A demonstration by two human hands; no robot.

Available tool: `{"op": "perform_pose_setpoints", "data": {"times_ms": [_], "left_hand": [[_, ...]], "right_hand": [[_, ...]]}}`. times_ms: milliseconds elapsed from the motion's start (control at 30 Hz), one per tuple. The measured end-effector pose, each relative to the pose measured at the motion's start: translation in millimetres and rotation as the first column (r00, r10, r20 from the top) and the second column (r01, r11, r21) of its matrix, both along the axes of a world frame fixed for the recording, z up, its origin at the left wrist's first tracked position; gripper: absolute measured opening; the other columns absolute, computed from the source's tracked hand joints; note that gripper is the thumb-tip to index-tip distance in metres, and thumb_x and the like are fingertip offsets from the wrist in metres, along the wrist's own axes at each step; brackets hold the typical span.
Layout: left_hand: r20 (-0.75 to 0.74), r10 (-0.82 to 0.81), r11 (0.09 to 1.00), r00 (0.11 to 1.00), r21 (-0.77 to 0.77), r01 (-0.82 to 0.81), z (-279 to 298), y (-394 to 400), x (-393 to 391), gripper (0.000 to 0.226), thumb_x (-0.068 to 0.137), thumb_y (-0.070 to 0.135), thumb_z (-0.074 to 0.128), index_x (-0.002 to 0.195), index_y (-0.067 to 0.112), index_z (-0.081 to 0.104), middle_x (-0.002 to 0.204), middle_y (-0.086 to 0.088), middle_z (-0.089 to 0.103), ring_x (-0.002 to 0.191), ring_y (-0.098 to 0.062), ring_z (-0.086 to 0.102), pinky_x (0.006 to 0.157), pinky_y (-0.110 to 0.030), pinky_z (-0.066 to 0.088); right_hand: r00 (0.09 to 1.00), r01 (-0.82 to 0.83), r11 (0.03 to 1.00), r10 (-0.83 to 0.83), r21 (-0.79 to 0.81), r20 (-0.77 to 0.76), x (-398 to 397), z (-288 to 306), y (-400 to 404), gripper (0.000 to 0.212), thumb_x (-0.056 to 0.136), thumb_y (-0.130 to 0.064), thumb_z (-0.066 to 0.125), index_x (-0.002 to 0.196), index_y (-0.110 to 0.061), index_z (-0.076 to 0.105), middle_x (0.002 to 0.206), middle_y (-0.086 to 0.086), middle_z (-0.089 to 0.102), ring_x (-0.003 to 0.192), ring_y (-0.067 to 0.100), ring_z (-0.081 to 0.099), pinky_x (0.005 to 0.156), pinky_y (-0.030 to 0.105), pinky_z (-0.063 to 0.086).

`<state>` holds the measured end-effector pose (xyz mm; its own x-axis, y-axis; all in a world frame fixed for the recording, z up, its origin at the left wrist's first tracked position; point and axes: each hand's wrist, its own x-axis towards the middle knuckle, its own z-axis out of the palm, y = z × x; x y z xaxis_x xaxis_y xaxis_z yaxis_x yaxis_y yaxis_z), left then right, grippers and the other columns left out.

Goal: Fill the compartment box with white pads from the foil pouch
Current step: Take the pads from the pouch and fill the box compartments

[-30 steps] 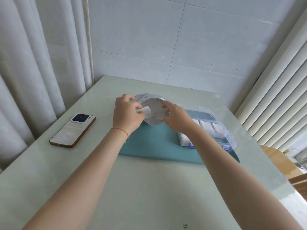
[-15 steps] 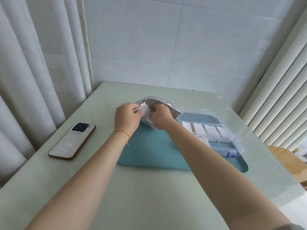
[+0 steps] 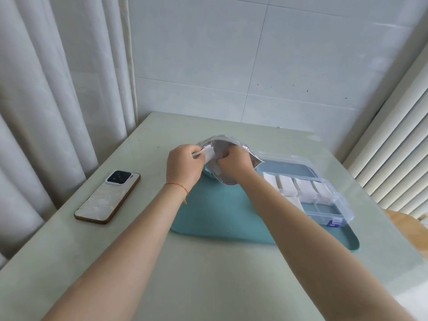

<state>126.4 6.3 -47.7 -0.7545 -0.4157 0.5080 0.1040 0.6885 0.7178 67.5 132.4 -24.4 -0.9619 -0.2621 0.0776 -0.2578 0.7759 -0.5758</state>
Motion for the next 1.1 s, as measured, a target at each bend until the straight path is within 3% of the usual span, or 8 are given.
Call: {"op": "perform_pose_setpoints", "data": {"times_ms": [133,267,433,500,600,700,800,1100], "left_hand": [[0.091,0.049,0.998,0.995,0.046,-0.053,-1.3,6.8,3.6,0.034,0.079,0.012,0.059,0.049,0.017,0.044,0.055,-0.005,0.033,0.06,-0.027,0.033,0.05,-0.032,0.022],[0.089,0.116,0.993,0.989,-0.035,-0.113,-3.6,17.4,9.1,0.012,0.082,0.016,0.058,0.074,0.011,0.066,0.082,-0.009,0.05,0.091,-0.029,0.049,0.063,-0.03,0.031],[0.136,-0.069,0.962,0.988,0.272,0.03,0.0,48.3,26.8,0.012,0.084,0.017,0.052,0.076,0.008,0.055,0.069,-0.007,0.058,0.061,-0.023,0.061,0.053,-0.03,0.05],[0.126,-0.227,0.83,0.966,0.543,0.125,-0.6,63.9,31.4,0.014,0.088,0.009,0.047,0.093,0.003,0.059,0.081,-0.008,0.068,0.063,-0.019,0.071,0.057,-0.033,0.058],[-0.026,-0.459,0.387,0.888,0.894,0.226,0.1,81.9,34.5,0.032,0.093,-0.002,0.042,0.122,-0.007,0.056,0.105,-0.017,0.068,0.089,-0.031,0.068,0.061,-0.036,0.06],[-0.163,-0.543,0.077,0.824,0.967,0.243,-1.0,91.4,41.0,0.038,0.099,0.012,0.038,0.129,-0.003,0.056,0.127,-0.023,0.062,0.11,-0.034,0.061,0.084,-0.043,0.059],[-0.271,-0.598,-0.09,0.754,0.958,0.273,-2.6,96.0,45.7,0.055,0.101,0.044,0.037,0.127,0.001,0.058,0.123,-0.023,0.065,0.109,-0.031,0.065,0.096,-0.041,0.053],[-0.232,-0.462,0.029,0.856,0.961,0.275,-18.3,92.5,39.8,0.022,0.104,0.016,0.037,0.105,0.006,0.057,0.101,-0.015,0.071,0.082,-0.023,0.073,0.073,-0.032,0.06]], "right_hand": [[0.999,0.024,0.991,-0.018,-0.13,0.048,22.9,5.7,32.8,0.024,0.076,-0.006,0.053,0.063,-0.017,0.037,0.056,-0.001,0.038,0.053,0.022,0.042,0.048,0.024,0.025],[0.983,0.028,0.923,0.043,-0.384,0.176,42.8,12.9,72.3,0.007,0.079,-0.007,0.059,0.076,-0.01,0.054,0.051,0.005,0.054,0.042,0.017,0.051,0.048,0.024,0.037],[0.956,0.052,0.822,0.124,-0.567,0.267,47.8,9.7,108.1,0.013,0.082,-0.002,0.062,0.077,-0.01,0.055,0.054,0.007,0.053,0.044,0.018,0.044,0.047,0.024,0.033],[0.933,0.083,0.738,0.178,-0.67,0.312,48.6,4.1,117.2,0.02,0.085,0.001,0.06,0.073,-0.011,0.051,0.061,0.009,0.05,0.045,0.017,0.043,0.047,0.025,0.031],[0.902,0.126,0.645,0.242,-0.754,0.357,55.0,-4.7,122.7,0.025,0.088,0.004,0.056,0.072,-0.012,0.045,0.062,0.007,0.047,0.043,0.016,0.042,0.045,0.024,0.031],[0.891,0.157,0.605,0.254,-0.781,0.376,62.0,-12.2,122.0,0.029,0.088,0.003,0.058,0.069,-0.013,0.043,0.055,0.006,0.048,0.043,0.017,0.042,0.041,0.021,0.032],[0.903,0.137,0.64,0.234,-0.756,0.362,67.3,-17.1,120.8,0.027,0.087,0.002,0.059,0.07,-0.012,0.044,0.05,0.005,0.049,0.044,0.018,0.041,0.043,0.023,0.029],[0.951,0.039,0.738,0.179,-0.674,0.251,72.1,-20.1,122.7,0.007,0.089,-0.009,0.067,0.083,-0.006,0.065,0.067,0.002,0.066,0.045,0.015,0.048,0.044,0.023,0.037]]}}
